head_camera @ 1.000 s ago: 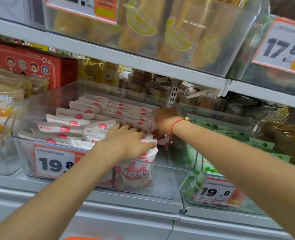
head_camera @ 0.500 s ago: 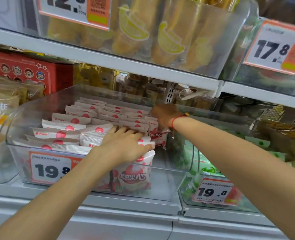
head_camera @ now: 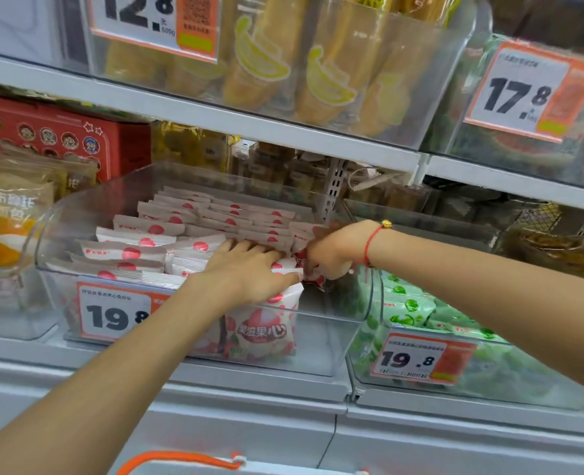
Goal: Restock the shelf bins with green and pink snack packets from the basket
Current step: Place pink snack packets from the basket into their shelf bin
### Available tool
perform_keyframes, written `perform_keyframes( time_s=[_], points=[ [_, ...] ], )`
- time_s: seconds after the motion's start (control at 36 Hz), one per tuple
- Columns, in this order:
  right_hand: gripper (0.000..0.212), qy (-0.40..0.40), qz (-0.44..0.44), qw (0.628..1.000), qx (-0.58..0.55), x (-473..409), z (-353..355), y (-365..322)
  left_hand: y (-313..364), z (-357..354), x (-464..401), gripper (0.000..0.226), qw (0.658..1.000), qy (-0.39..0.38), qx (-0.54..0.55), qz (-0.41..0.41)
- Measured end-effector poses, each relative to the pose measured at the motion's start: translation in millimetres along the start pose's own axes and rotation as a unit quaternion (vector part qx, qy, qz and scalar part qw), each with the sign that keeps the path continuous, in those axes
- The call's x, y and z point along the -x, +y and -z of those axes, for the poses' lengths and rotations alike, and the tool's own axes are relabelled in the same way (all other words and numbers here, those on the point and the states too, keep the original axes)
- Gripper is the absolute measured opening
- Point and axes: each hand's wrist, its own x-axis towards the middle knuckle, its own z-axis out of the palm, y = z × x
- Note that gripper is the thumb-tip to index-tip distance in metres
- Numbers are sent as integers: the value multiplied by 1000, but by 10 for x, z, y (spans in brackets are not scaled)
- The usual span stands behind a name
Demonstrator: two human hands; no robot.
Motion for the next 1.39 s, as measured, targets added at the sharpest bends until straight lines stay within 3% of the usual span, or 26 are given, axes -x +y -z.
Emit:
perform_keyframes(
  time_s=[0.11, 0.25, 0.33, 0.42, 0.56, 0.61, 0.69, 0.78, 0.83, 0.94, 1.03, 1.17, 1.31, 1.39],
  points=[
    [44, -40, -31, 996, 66, -241, 36, 0, -4, 3, -4, 64, 1000, 1, 4, -2],
    [42, -41, -29, 998, 42, -172, 15, -9, -18, 14, -15, 67, 1000, -9, 7, -3],
    [35, 9, -13, 1000, -17, 64, -66, 2, 2, 86, 16, 67, 1000, -11, 24, 0],
    [36, 133, 14, 990, -47, 357, -118, -9, 77, 210, 94, 57, 998, 20, 55, 13],
    [34, 230, -8, 969, -87, 855, -181, -48, 143, 331, 373, 34, 986, 149, 73, 26],
    [32, 302, 1, 945, -129, 1043, -296, -88, 185, 323, 595, 26, 969, 210, 123, 43],
    [19, 417, 37, 871, -258, 1274, -517, -219, 301, 216, 963, 16, 932, 293, 206, 60],
    [8, 448, 91, 801, -386, 1398, -743, -441, 408, -8, 1249, 14, 903, 303, 290, 92],
    [10, 411, 118, 790, -438, 1379, -953, -619, 463, -248, 1389, 12, 900, 282, 307, 125],
    [14, 254, 161, 821, -485, 1172, -1496, -1024, 495, -907, 1596, 12, 904, 188, 336, 185],
    [18, 103, 182, 850, -484, 970, -1998, -1350, 427, -1520, 1733, 12, 912, 75, 343, 213],
    [29, -101, 178, 858, -471, 750, -2765, -1853, 311, -2455, 2012, 14, 918, -149, 294, 222],
    [36, -203, 164, 847, -462, 732, -3360, -2289, 315, -3101, 2307, 27, 893, -335, 220, 205],
    [40, -183, 175, 854, -455, 761, -3636, -2523, 343, -3293, 2505, 54, 893, -410, 85, 165]
  ],
)
